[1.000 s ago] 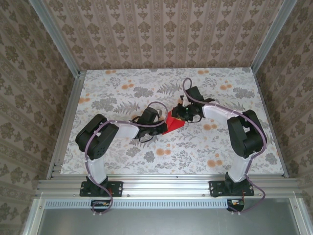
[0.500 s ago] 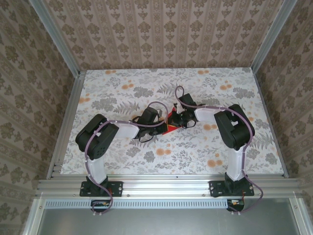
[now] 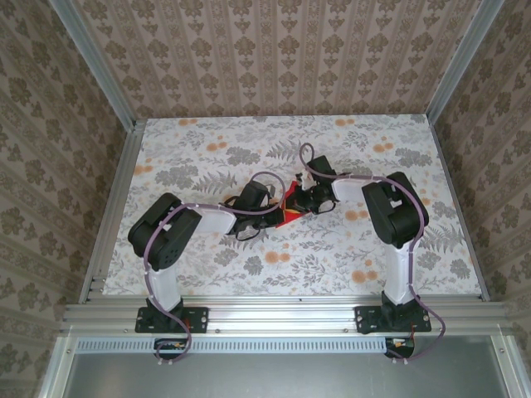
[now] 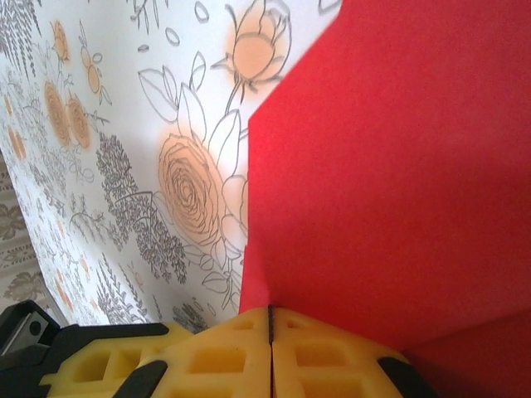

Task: Fold a paper plane with a square sheet of paper (pick it up from the middle)
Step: Fourth fold the wing at the center of the table.

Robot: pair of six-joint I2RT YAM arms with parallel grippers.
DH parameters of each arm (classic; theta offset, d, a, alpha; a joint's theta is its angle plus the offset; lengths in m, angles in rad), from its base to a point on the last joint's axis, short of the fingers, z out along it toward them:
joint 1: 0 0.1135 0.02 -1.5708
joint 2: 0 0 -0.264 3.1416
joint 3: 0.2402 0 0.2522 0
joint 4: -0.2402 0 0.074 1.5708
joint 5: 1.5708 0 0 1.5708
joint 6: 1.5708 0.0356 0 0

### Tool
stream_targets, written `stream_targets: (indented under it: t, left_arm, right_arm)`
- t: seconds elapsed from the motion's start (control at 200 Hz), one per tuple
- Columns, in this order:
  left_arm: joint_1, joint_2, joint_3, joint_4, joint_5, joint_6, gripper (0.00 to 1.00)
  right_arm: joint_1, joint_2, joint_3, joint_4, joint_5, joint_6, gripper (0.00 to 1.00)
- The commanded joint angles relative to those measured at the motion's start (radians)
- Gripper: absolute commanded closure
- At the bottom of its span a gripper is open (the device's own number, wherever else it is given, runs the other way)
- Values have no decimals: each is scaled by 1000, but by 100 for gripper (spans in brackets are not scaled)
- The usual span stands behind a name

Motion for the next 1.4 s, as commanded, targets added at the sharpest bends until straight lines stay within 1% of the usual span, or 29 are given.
stream_targets:
  t: [0.0,0.27,0.385,0.69,1.075,1.4]
  left_arm:
    - [-5,4,-48,-176,-16,34,100]
    - [-5,7,-54,-187,-10,39,100]
    - [-4,6,-54,-194,-7,44,100]
    - [-4,8,-54,-197,-2,48,100]
    - [-11,15,-47,-204,13,64,100]
    - [-19,24,-33,-222,21,75,100]
  right_arm:
    - [-65,52,32,-36,146,-44,92]
    - [-99,73,81,-73,158,-69,91]
    - [-117,83,106,-93,183,-78,91]
    - [-176,72,112,-89,246,-39,91]
    - [-240,98,163,-78,262,-11,89]
    - [-270,104,217,-104,278,-21,88]
